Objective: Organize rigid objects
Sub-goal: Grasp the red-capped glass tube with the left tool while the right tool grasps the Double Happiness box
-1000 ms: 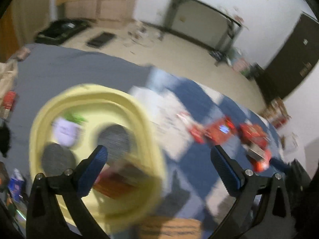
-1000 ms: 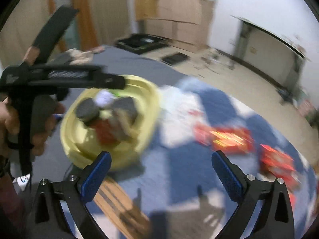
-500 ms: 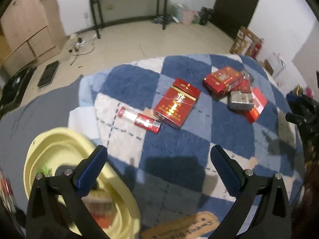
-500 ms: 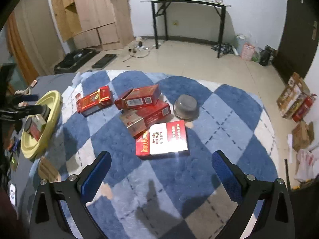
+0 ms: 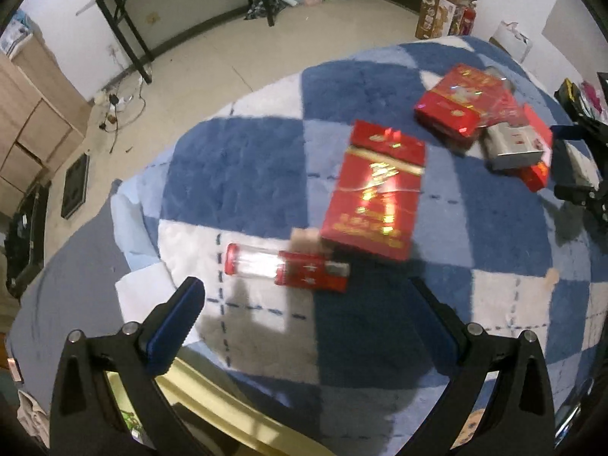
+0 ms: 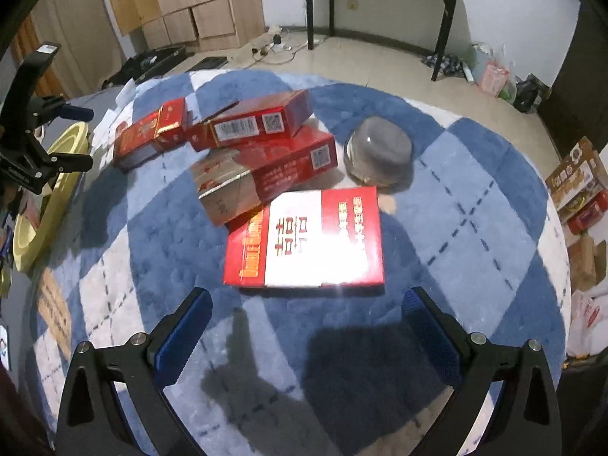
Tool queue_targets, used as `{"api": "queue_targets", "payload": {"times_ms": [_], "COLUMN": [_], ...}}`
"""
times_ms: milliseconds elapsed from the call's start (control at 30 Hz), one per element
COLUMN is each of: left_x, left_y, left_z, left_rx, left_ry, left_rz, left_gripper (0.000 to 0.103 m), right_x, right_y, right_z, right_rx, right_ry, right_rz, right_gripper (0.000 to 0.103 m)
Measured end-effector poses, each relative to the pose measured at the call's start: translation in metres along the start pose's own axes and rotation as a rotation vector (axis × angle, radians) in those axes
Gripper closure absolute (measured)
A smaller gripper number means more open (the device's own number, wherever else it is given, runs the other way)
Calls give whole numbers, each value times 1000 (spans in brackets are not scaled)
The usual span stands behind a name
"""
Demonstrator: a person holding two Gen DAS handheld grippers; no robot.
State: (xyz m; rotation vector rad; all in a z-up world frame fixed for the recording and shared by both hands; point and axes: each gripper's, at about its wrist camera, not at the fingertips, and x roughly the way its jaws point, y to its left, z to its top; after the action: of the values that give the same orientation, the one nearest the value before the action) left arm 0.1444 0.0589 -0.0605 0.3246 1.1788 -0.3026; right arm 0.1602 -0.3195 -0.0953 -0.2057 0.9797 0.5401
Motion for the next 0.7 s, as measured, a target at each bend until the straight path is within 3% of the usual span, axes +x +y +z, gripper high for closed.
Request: {"api": "queue_targets", "payload": {"times_ms": [100, 333, 533, 700], "left_x": [18, 41, 46, 43], "left_y": [4, -12, 0, 1], "left_z": [1, 3, 8, 5], "left_rx": [32, 104, 27, 5], "left_ry": [35, 43, 23, -5], "left_rz": [62, 19, -38, -30], "left_gripper": [0, 0, 0, 2], "right_x": [10, 23, 34, 34], "right_y": [-2, -4, 7, 6], "right_z": [2, 3, 11, 17], "right_rx": [18, 34, 47, 181], "right_ry": [9, 0, -2, 14], "right_rz": [5, 9, 4, -4], "right_gripper": [0, 0, 0, 0]}}
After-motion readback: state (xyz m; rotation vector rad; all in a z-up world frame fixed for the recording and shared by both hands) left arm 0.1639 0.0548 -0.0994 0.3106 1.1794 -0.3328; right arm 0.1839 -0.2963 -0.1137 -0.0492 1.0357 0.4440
